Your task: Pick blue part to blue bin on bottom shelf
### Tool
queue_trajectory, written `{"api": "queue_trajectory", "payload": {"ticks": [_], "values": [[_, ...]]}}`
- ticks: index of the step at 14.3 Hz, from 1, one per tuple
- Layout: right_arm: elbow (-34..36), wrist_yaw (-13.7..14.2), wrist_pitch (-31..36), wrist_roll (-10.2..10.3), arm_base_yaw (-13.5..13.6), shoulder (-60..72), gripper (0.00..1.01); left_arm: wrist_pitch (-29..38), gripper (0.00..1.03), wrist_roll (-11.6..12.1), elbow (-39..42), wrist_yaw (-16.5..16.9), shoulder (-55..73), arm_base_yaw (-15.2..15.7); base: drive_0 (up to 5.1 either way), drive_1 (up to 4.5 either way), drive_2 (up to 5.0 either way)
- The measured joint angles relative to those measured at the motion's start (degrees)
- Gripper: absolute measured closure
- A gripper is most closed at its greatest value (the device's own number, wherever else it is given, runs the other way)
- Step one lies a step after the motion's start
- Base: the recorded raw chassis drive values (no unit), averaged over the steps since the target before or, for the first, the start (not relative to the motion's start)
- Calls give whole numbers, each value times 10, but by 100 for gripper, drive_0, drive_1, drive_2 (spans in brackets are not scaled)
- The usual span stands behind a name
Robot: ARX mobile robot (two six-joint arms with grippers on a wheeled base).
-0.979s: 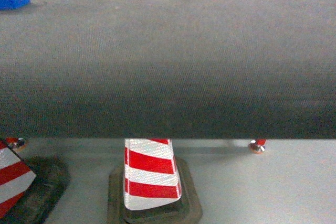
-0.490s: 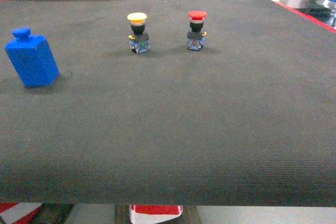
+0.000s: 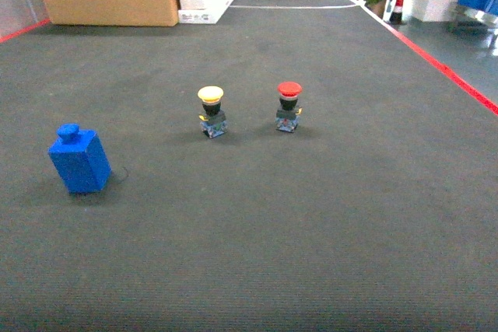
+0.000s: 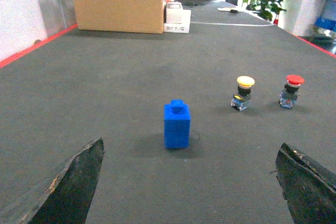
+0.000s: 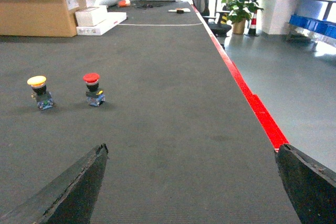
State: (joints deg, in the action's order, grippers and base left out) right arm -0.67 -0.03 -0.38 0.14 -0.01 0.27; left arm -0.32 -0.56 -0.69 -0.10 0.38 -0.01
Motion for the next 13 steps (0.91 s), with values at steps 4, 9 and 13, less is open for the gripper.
{"api": "queue_trajectory", "payload": {"ticks": [4, 9, 13], "values": [[0, 0, 1, 0, 0, 0, 3, 1, 5, 0, 0, 1, 0, 0, 0, 0, 0], [0, 0, 1, 0, 0, 0, 3, 1, 5, 0, 0, 1, 0, 0, 0, 0, 0], [0, 0, 1, 0, 0, 0, 3, -34, 5, -25, -36, -140, 149, -84, 0, 0, 0]]}}
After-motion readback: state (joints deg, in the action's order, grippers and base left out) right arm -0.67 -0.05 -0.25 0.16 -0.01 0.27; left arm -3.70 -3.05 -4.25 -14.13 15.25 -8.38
